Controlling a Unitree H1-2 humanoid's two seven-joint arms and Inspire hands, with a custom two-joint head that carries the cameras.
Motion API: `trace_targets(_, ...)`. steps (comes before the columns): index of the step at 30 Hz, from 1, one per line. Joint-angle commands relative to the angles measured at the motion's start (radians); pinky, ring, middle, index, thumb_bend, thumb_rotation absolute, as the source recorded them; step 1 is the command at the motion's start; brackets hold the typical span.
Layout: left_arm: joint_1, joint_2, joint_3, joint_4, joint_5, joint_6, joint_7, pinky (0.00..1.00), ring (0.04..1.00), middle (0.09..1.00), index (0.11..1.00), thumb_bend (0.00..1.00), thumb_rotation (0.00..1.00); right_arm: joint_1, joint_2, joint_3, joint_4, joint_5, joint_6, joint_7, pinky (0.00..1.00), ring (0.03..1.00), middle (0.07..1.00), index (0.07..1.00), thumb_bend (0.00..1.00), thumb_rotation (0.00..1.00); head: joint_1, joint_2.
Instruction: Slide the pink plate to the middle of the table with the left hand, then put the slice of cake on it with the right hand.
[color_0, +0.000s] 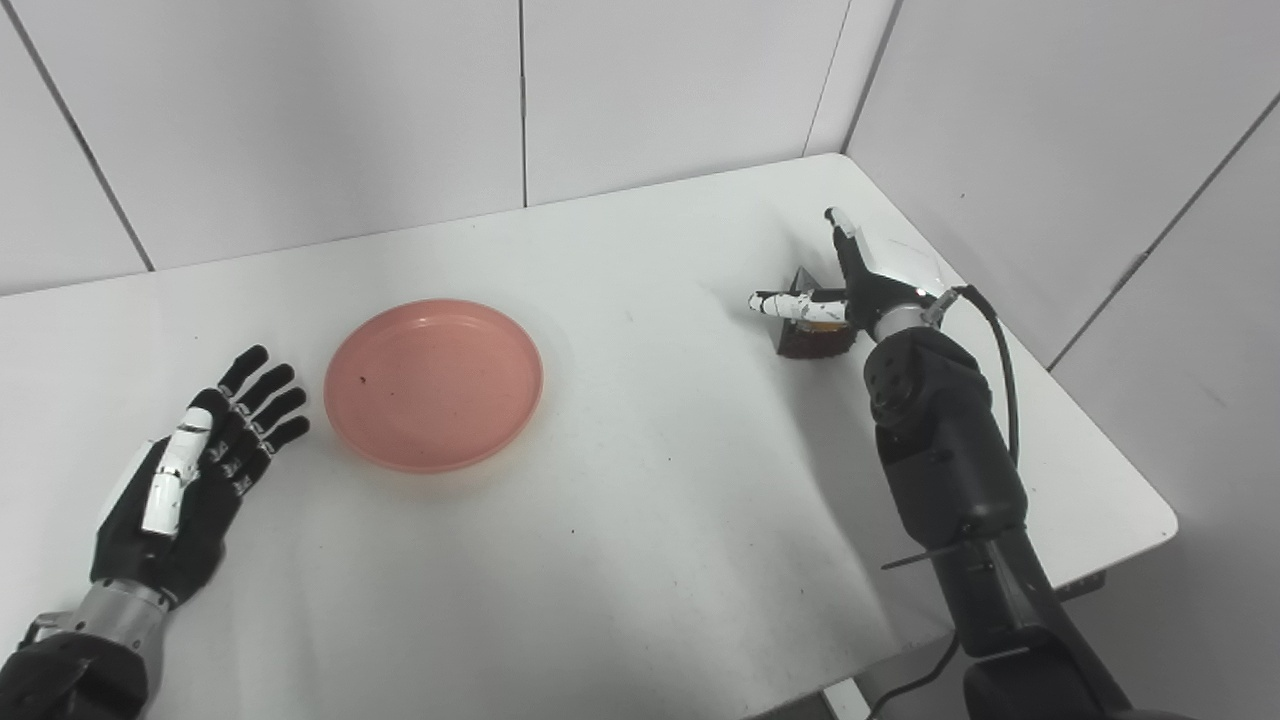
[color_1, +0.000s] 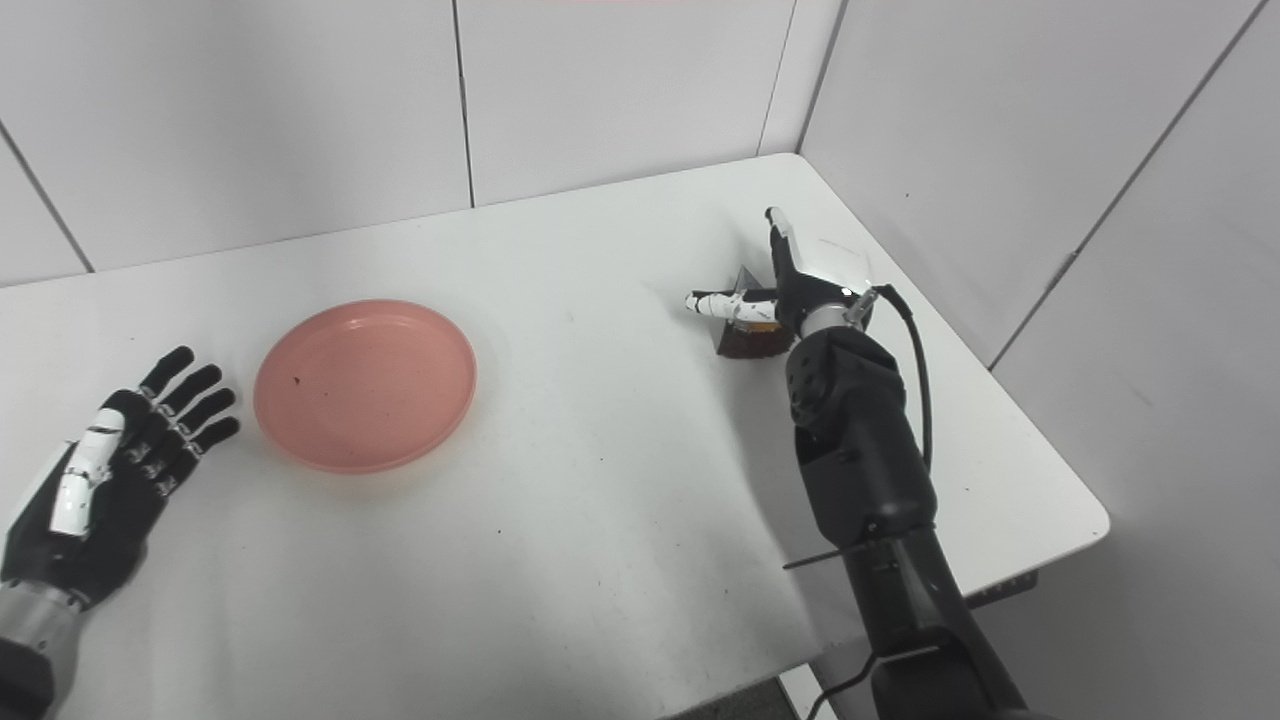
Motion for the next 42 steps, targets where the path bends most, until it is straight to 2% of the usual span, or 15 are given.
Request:
trace_targets(1, 0.058, 0.020, -0.004, 0.057, 0.016, 0.070, 0.002, 0.89, 0.916, 0.929, 0.922, 0.47, 0.94, -0.043, -0.011, -0.024, -0.041, -0.040, 0.000, 0.033, 0.79, 0.895, 0.911, 0.938, 1.00, 0.69, 0.001, -0.001)
trace_targets(11, 0.058, 0.019, 0.003, 0.049, 0.011, 0.080, 0.005, 0.89, 0.916, 0.928, 0.923, 0.47, 0.93, -0.061, 0.037, -0.060, -0.088, -0.124, 0.000, 0.183, 0.76, 0.889, 0.932, 0.972, 1.00, 0.69, -0.001, 0.005)
trace_targets(13, 0.059, 0.021, 0.002, 0.047, 0.011, 0.082, 0.006, 0.89, 0.916, 0.928, 0.923, 0.47, 0.94, -0.065, 0.046, -0.067, -0.091, -0.144, 0.000, 0.201, 0.76, 0.897, 0.939, 0.971, 1.00, 0.68, -0.003, 0.007)
trace_targets(17, 0.060, 0.023, 0.001, 0.042, 0.008, 0.086, 0.009, 0.88, 0.912, 0.926, 0.921, 0.47, 0.94, -0.072, 0.054, -0.072, -0.080, -0.186, 0.000, 0.230, 0.70, 0.848, 0.906, 0.951, 1.00, 0.67, -0.003, 0.007)
trace_targets(22, 0.062, 0.026, 0.002, 0.038, 0.004, 0.086, 0.005, 0.88, 0.912, 0.926, 0.921, 0.47, 0.93, -0.073, 0.056, -0.069, -0.075, -0.206, 0.000, 0.263, 0.74, 0.878, 0.929, 0.965, 1.00, 0.66, -0.004, 0.011)
trace_targets(26, 0.062, 0.025, 0.003, 0.034, 0.001, 0.092, 0.006, 0.88, 0.912, 0.925, 0.919, 0.47, 0.93, -0.071, 0.047, -0.055, -0.065, -0.221, 0.000, 0.276, 0.77, 0.898, 0.941, 0.967, 1.00, 0.65, -0.004, 0.011)
trace_targets(32, 0.063, 0.026, 0.002, 0.033, 0.001, 0.091, 0.005, 0.88, 0.911, 0.924, 0.917, 0.48, 0.92, -0.071, 0.035, -0.058, -0.038, -0.230, 0.000, 0.264, 0.70, 0.833, 0.888, 0.938, 1.00, 0.64, -0.004, 0.011)
trace_targets(37, 0.064, 0.031, 0.001, 0.032, -0.003, 0.089, -0.001, 0.88, 0.912, 0.925, 0.919, 0.48, 0.92, -0.070, 0.037, -0.070, -0.044, -0.235, 0.000, 0.271, 0.70, 0.829, 0.878, 0.926, 1.00, 0.62, -0.005, 0.014)
trace_targets(41, 0.064, 0.032, -0.002, 0.032, -0.003, 0.090, 0.001, 0.88, 0.911, 0.924, 0.919, 0.48, 0.92, -0.061, 0.035, -0.066, -0.056, -0.216, 0.000, 0.252, 0.59, 0.730, 0.807, 0.858, 0.97, 0.53, 0.000, 0.013)
trace_targets(42, 0.064, 0.033, -0.003, 0.030, -0.003, 0.091, 0.001, 0.88, 0.911, 0.925, 0.918, 0.48, 0.93, -0.058, 0.036, -0.065, -0.062, -0.209, 0.000, 0.245, 0.55, 0.694, 0.783, 0.839, 0.93, 0.47, 0.000, 0.013)
